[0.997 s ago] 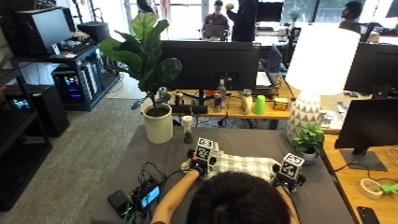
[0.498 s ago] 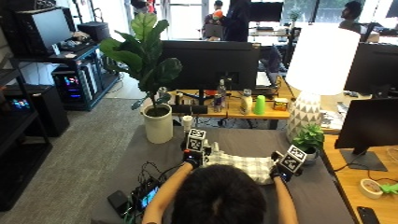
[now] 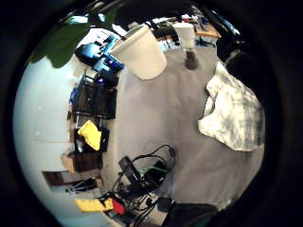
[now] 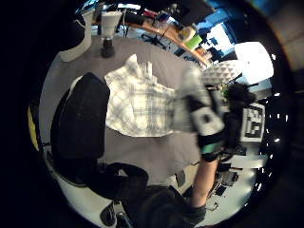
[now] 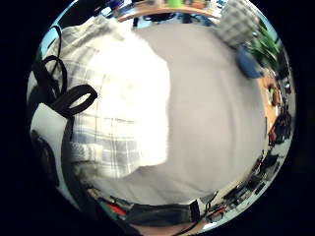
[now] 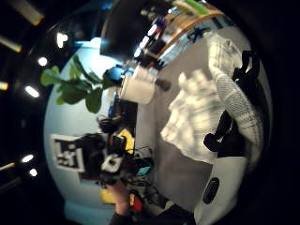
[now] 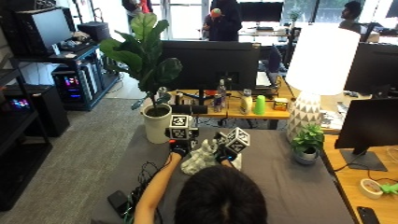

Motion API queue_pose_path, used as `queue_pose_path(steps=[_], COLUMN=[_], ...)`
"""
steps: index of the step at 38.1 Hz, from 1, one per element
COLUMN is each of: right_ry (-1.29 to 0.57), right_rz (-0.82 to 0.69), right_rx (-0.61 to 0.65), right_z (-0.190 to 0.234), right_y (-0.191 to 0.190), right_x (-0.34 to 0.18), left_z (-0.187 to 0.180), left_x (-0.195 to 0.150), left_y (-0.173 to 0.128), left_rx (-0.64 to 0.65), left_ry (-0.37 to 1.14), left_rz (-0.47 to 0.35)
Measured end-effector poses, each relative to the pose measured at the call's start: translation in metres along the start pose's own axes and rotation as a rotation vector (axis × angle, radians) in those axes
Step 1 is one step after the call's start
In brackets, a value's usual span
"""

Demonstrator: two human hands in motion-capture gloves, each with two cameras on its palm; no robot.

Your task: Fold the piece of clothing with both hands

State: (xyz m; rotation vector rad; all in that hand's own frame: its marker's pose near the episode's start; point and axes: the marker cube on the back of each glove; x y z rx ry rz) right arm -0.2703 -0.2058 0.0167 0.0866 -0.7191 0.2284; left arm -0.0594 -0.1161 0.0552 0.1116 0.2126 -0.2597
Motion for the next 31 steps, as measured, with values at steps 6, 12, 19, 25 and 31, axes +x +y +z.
queue_pose_path(steps=[6, 12, 19, 25, 31], right_ry=[-0.319, -0.338, -0.146, -0.030, -0.029], right_rz=[0.021, -0.037, -0.099, -0.113, -0.178], right_rx=[-0.295, -0.190, 0.001, 0.095, 0.114], right_z=[0.056, 0.018, -0.069, -0.123, -0.138], right_y=[0.024, 0.022, 0.000, 0.011, 0.022], right_x=[-0.034, -0.028, 0.019, 0.040, 0.046], left_z=[-0.006, -0.021, 0.001, -0.006, -0.006], left_x=[-0.029, -0.044, -0.047, -0.040, -0.028], left_y=[0.001, 0.024, 0.018, 0.027, 0.020], left_rx=[0.014, -0.013, -0.046, -0.059, -0.056], left_ry=[-0.013, -0.020, -0.032, -0.057, -0.049], left_rz=[-0.045, -0.086, -0.087, -0.092, -0.074])
